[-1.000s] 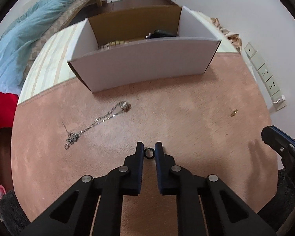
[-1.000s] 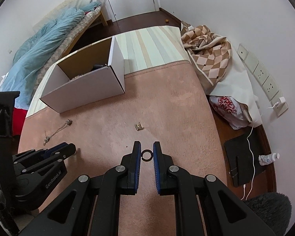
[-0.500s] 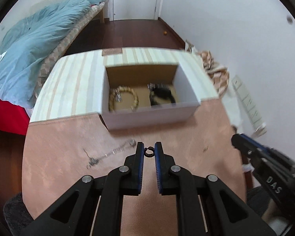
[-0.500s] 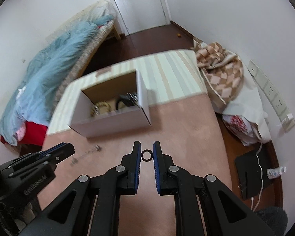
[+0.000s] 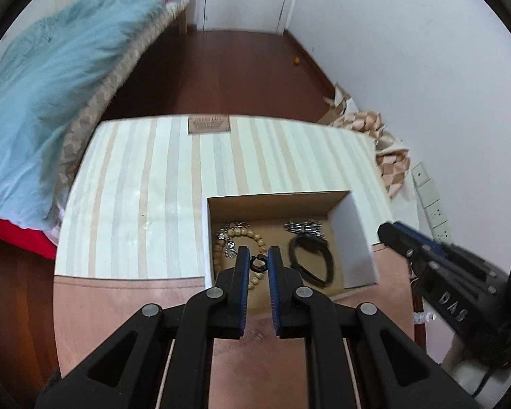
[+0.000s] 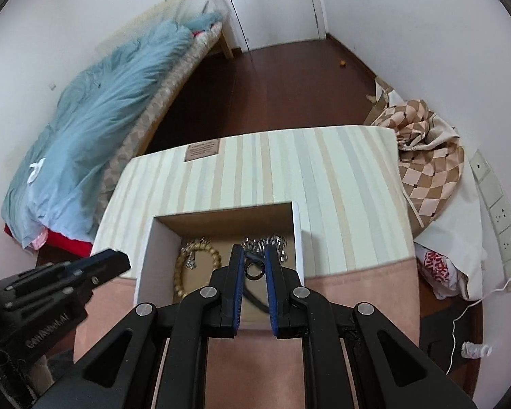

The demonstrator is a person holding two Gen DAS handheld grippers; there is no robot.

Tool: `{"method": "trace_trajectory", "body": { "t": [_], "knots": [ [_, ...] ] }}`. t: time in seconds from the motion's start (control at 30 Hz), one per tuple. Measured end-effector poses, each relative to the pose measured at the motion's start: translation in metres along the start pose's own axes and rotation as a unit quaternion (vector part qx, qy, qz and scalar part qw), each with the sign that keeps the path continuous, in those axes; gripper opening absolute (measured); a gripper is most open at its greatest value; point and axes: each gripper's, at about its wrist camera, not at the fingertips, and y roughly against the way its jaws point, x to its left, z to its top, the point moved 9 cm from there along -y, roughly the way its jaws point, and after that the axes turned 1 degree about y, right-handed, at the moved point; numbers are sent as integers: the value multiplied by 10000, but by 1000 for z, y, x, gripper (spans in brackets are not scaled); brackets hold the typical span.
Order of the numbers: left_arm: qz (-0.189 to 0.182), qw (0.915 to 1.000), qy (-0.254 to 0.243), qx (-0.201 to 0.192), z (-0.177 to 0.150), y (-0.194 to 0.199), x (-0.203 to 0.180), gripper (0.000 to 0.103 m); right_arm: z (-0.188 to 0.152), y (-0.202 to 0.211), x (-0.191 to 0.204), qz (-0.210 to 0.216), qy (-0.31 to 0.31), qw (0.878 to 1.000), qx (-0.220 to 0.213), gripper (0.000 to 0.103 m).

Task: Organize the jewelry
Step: 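Carry the black ring into the box and open the right tool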

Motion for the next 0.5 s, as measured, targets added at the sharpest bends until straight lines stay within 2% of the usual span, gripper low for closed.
{"method": "trace_trajectory", "body": {
  "t": [0.2, 0.37, 0.4, 0.43, 0.5],
  "knots": [
    [-103, 9992, 139, 352, 9, -27, 12, 9, 16, -40, 7, 95, 67, 9988, 481, 13],
    [-147, 9975, 304, 623, 14, -37, 19, 10, 17, -66, 13, 467, -123, 9939, 994, 14],
    [-126, 9974, 339, 625, 15, -37, 22, 11, 17, -68, 13, 505, -156, 9934, 1020, 19],
    [-136, 9972, 376, 624, 16, -36, 23, 12, 18, -70, 13, 543, -193, 9928, 1046, 31],
    [-29, 9976, 397, 573, 19, -34, 28, 18, 18, -70, 12, 555, -262, 9927, 1037, 42]
  ]
}}
